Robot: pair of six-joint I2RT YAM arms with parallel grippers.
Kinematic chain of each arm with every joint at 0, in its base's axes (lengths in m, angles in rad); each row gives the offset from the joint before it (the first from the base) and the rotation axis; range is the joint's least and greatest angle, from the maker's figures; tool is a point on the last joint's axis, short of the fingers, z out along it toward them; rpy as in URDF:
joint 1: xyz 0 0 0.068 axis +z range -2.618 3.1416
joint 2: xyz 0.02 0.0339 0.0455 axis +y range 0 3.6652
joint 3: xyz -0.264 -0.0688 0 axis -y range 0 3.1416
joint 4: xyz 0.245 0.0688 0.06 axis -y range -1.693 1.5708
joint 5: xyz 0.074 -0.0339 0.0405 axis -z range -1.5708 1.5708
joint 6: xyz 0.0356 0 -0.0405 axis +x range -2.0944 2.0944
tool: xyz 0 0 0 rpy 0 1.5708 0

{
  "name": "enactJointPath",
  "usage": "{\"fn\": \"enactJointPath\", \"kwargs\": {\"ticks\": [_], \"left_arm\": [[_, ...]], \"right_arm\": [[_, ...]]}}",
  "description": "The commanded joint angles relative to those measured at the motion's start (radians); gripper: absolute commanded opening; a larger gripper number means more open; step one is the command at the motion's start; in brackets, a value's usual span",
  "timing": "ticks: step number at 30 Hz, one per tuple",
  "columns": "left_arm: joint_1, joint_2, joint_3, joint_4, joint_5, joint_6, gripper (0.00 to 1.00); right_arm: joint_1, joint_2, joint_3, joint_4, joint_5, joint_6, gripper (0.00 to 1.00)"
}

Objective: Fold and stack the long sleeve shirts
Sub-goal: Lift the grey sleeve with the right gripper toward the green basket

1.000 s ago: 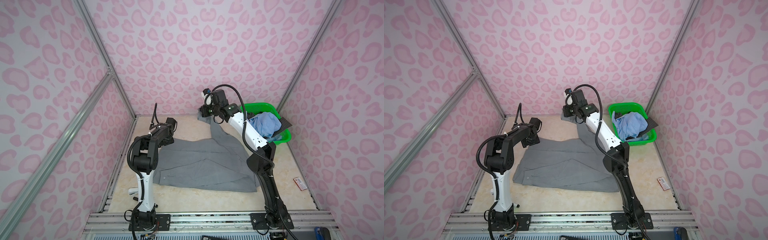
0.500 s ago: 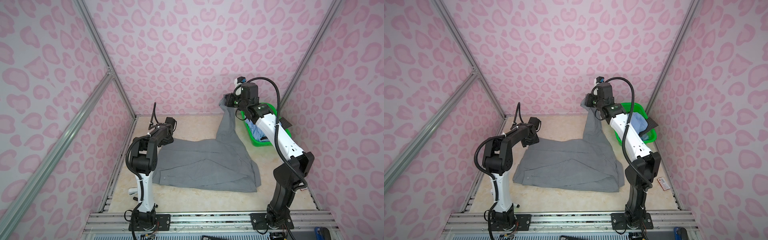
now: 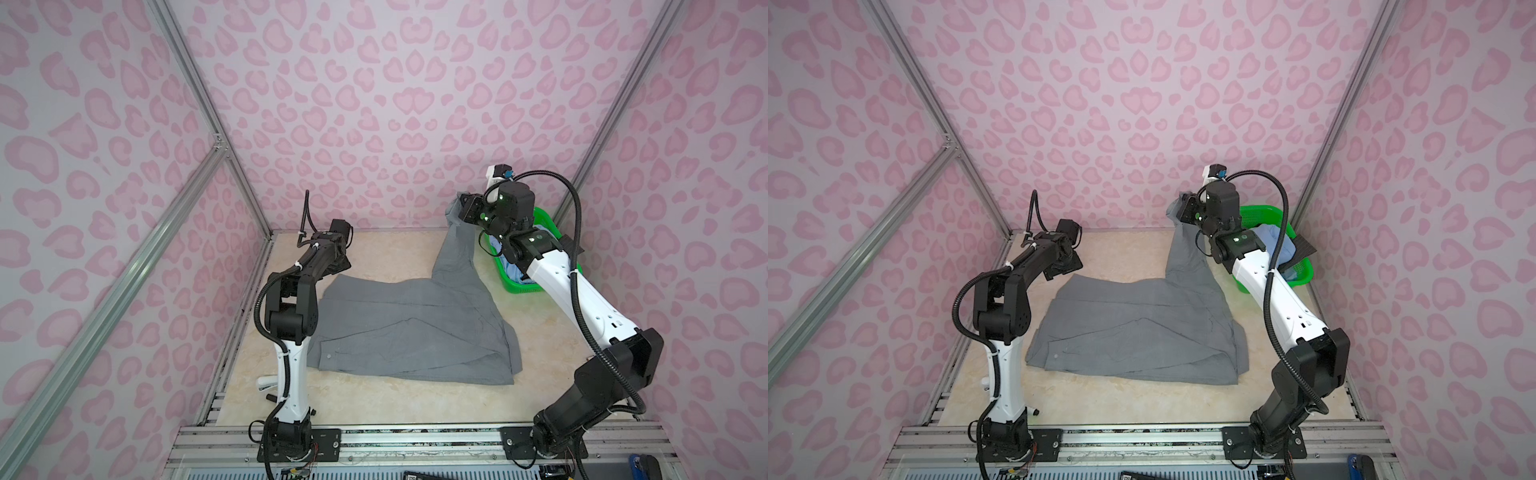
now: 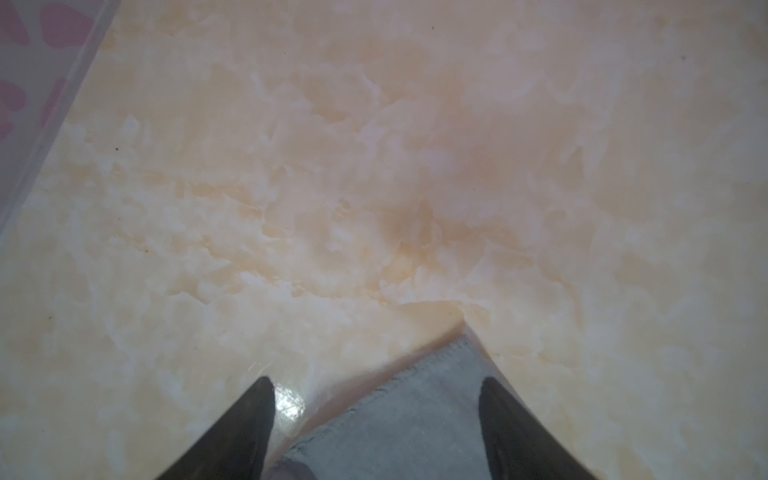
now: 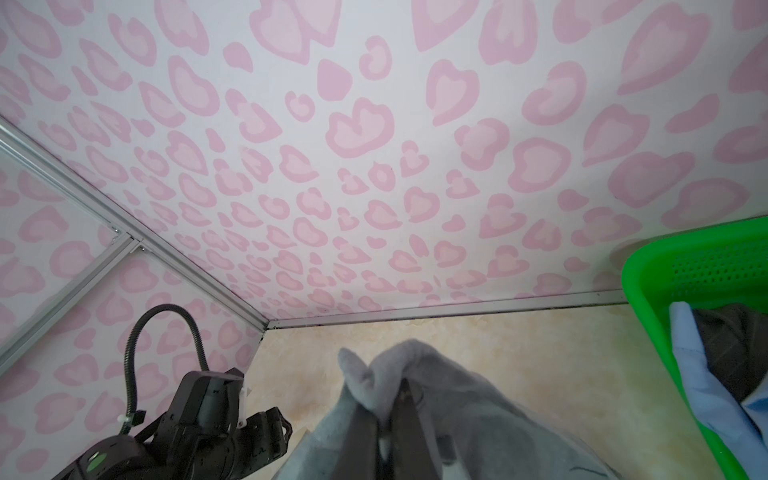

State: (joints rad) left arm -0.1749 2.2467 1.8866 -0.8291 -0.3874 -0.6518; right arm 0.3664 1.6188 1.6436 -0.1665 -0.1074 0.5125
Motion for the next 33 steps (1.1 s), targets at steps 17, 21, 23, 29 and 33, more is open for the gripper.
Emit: {"fn": "enactJointPath", "kwargs": {"ticks": [17, 21, 23, 29, 33], "left_arm": [[-0.054, 0.124, 0.130, -0.116, -0.043, -0.048, 0.72], [-0.063, 0.164, 0.166, -0.143, -0.056, -0.053, 0.70], [-0.067, 0.174, 0.164, -0.151, -0.061, -0.066, 0.68], [-0.071, 0.176, 0.132, -0.135, -0.058, -0.086, 0.58], [-0.078, 0.175, 0.126, -0.127, -0.072, -0.085, 0.46]], "right_arm": [[0.026, -0.179, -0.207, 0.166, -0.041, 0.027, 0.00], [0.028, -0.215, -0.240, 0.180, -0.046, 0.036, 0.00], [0.030, -0.233, -0.256, 0.192, -0.045, 0.039, 0.00], [0.032, -0.270, -0.279, 0.204, -0.053, 0.049, 0.00], [0.032, -0.284, -0.285, 0.213, -0.064, 0.062, 0.00]]}}
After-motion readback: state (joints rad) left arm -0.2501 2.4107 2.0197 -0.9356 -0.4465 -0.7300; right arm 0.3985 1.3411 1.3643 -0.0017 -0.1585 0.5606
